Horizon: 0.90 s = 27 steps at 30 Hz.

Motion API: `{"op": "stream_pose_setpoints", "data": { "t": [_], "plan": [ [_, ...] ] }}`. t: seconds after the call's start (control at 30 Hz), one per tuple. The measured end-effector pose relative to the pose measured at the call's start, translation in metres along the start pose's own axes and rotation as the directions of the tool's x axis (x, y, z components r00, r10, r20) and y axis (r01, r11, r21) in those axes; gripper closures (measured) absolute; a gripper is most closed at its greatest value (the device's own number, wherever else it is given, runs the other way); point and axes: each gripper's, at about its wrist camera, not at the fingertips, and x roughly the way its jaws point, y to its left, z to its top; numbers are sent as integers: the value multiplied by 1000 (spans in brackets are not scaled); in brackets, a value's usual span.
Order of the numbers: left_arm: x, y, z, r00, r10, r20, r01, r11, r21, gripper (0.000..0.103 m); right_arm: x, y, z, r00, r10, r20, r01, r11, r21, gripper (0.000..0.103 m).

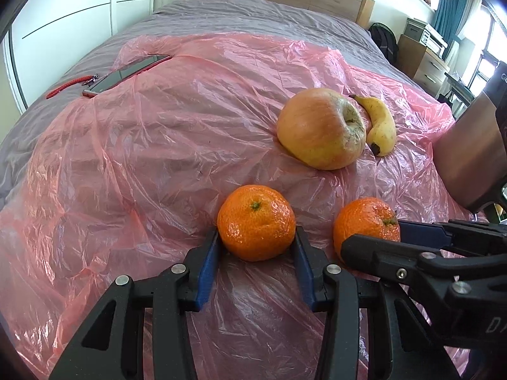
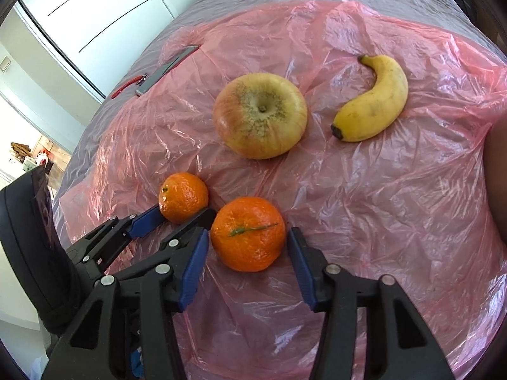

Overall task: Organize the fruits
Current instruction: 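Grasp a tangerine with the right tool while the left tool grasps another tangerine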

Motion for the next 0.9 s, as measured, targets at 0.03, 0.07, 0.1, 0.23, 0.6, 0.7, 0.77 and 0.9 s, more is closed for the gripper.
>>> {"op": "stream_pose_setpoints", "data": {
  "t": [0.03, 0.07, 0.1, 0.23, 0.6, 0.7, 0.77, 0.9],
  "plan": [
    [0, 0, 0, 1000, 2, 2, -2, 1000, 2, 64, 2, 0, 0, 1000, 0, -1, 0, 1000, 8, 55],
    [0, -1, -1, 1000, 3, 3, -3, 1000, 3, 64, 4, 0, 1, 1000, 0, -2, 0, 1000, 16, 55],
    [0, -1, -1, 1000, 4, 3, -4, 1000, 4, 64, 6, 0, 1, 1000, -1, -2, 1, 1000, 21, 55],
    [1, -1, -2, 1000, 7, 5, -7, 1000, 8, 64, 10, 1, 2, 1000, -10, -1, 10, 1000, 27, 57],
    [0, 1, -2, 1000, -5, 14, 5, 1000, -5, 64, 10, 3, 1, 999, -1, 38, -1, 999, 46, 66],
    [-2, 3, -1, 1000, -17, 18, 17, 1000, -24, 64, 3, 3, -2, 998, 10, 62, -13, 999, 38, 67],
    [-3, 3, -1, 1000, -16, 21, 16, 1000, -26, 64, -1, 3, -4, 997, 13, 72, -16, 999, 33, 67],
    [-4, 1, -1, 1000, -8, 26, 9, 1000, -23, 65, -11, 1, -11, 996, 20, 89, -23, 999, 32, 67]
  ]
}}
